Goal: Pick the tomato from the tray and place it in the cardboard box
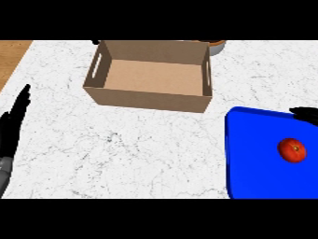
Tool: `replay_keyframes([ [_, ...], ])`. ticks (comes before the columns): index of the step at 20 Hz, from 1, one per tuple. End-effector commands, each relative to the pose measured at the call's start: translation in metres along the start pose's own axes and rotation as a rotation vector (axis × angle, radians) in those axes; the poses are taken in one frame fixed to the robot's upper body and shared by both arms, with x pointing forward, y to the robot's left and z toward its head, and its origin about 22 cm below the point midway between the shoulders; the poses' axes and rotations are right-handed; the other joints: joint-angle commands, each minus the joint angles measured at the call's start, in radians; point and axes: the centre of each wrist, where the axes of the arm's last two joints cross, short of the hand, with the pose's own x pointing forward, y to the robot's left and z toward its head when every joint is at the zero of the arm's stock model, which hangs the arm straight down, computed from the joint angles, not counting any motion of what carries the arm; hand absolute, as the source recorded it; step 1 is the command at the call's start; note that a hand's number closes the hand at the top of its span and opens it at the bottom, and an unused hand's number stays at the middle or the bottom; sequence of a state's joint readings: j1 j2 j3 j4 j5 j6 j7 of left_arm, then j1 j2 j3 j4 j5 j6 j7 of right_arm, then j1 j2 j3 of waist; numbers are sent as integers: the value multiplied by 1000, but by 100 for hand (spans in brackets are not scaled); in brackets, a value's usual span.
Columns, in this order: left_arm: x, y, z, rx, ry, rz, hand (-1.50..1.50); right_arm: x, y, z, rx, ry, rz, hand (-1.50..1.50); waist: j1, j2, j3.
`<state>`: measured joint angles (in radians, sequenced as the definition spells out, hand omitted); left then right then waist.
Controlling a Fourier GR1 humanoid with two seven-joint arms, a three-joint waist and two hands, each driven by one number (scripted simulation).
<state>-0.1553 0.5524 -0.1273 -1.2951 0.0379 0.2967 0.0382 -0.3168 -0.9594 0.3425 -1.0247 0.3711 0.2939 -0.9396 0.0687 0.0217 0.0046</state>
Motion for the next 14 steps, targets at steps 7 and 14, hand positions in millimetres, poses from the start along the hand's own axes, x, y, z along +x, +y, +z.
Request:
replay_keyframes([
  [7,-2,11,-1,4,26,-5,0,-27,3,-43,307,-37,74,-150,-23,-11,-2],
  [14,-2,10,6,28,15,-12,0,-41,24,-74,325,-48,128,-150,-32,-13,-2],
])
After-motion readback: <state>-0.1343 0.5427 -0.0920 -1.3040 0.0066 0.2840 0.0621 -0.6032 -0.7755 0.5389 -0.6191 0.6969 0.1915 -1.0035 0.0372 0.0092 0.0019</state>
